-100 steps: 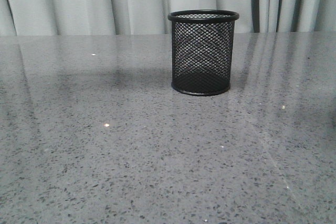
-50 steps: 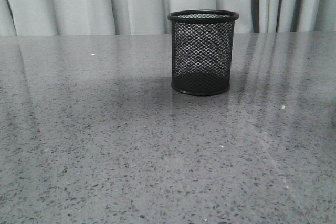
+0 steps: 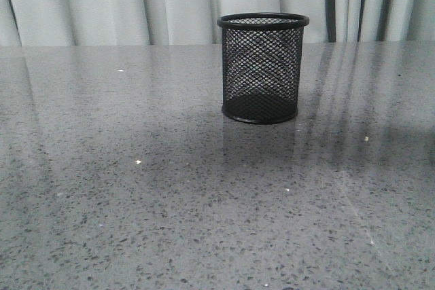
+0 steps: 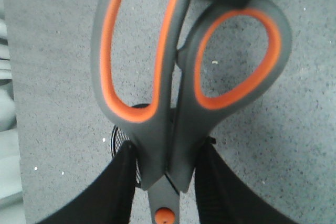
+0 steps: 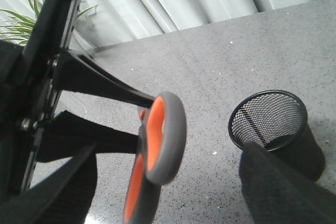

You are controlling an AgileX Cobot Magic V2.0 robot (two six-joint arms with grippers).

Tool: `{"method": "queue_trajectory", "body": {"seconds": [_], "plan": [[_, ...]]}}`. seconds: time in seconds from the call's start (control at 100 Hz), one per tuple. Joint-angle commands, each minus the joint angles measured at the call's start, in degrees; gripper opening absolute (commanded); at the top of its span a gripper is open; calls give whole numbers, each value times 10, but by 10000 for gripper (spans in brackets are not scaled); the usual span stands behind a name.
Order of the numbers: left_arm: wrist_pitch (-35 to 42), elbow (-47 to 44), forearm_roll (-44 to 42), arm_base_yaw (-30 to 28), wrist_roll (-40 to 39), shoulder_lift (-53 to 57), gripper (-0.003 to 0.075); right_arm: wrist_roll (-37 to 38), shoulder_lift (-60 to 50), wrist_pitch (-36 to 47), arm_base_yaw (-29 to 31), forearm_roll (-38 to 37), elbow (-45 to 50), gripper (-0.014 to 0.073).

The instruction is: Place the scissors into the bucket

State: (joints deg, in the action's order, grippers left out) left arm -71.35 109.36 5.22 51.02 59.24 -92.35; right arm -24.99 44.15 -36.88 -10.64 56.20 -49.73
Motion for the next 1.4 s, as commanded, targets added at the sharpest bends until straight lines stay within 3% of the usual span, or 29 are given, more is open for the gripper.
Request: {"method": "queue_trajectory", "body": {"seconds": [0.0, 0.27, 0.37, 0.51, 0.62, 0.77, 0.85, 1.11, 1.39], "plan": [[49, 19, 4, 15, -17, 28, 22, -9, 2, 28, 0, 27, -19, 508], [66, 19, 4, 26, -18, 28, 22, -9, 2, 28, 0, 28, -19, 479], [69, 19, 6, 26, -18, 28, 22, -9, 2, 28, 0, 28, -19, 346], [77, 19, 29, 26, -18, 28, 50, -15, 2, 29, 0, 28, -19, 94], [77, 19, 42, 26, -18, 28, 178, -26, 2, 29, 0, 28, -19, -74], [77, 19, 47, 26, -18, 28, 468, -29, 2, 29, 0, 28, -19, -71], [77, 19, 47, 26, -18, 28, 546, -29, 2, 29, 0, 28, -19, -71], [76, 21, 10, 6, -60, 56, 546, -30, 2, 43, 0, -19, -25, -52], [75, 21, 72, -148, -136, 107, 545, -30, 67, 0, 0, -129, -122, -52]]}}
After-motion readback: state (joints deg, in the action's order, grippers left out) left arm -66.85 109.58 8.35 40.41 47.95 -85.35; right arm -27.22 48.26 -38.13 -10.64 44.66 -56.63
